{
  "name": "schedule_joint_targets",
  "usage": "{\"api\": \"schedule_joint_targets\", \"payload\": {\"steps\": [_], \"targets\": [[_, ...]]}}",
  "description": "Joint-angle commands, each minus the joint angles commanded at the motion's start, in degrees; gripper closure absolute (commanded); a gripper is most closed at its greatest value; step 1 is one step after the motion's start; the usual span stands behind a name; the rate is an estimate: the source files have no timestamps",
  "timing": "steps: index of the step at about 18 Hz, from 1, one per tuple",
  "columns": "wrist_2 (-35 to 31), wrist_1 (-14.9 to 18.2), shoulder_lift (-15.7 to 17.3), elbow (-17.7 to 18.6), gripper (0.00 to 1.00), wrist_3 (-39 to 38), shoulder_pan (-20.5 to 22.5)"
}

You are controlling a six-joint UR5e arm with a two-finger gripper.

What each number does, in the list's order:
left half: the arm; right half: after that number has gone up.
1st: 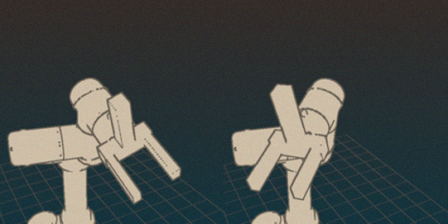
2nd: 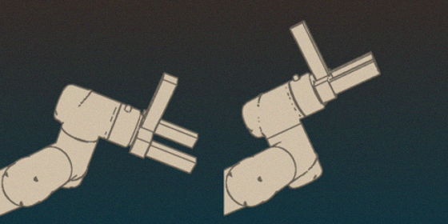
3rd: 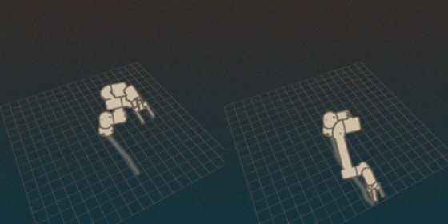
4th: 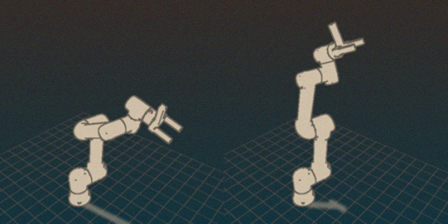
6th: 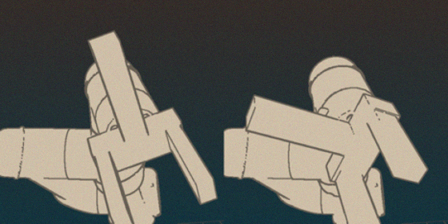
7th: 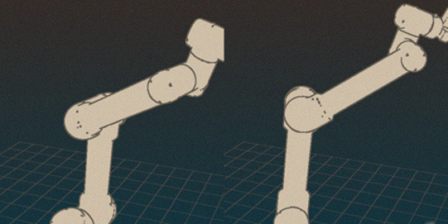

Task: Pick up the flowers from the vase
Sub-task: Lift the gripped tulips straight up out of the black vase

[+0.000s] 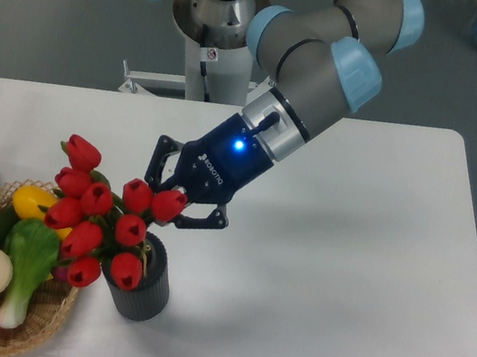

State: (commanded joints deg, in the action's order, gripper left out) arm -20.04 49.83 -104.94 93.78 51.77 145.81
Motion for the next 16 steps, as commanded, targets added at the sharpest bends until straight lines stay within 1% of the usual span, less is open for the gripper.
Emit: {"api": "schedule_joint_targets", "payload": {"steps": [5,11,16], "targets": [[3.07,0.00,0.53,-0.44,0.78,-0.70,1.06],[6.42,0.00,0.62,-3.69,0.78,-4.48,3.25],[9.58,0.09,0.97,-3.96,0.79,-5.36,5.10]]}}
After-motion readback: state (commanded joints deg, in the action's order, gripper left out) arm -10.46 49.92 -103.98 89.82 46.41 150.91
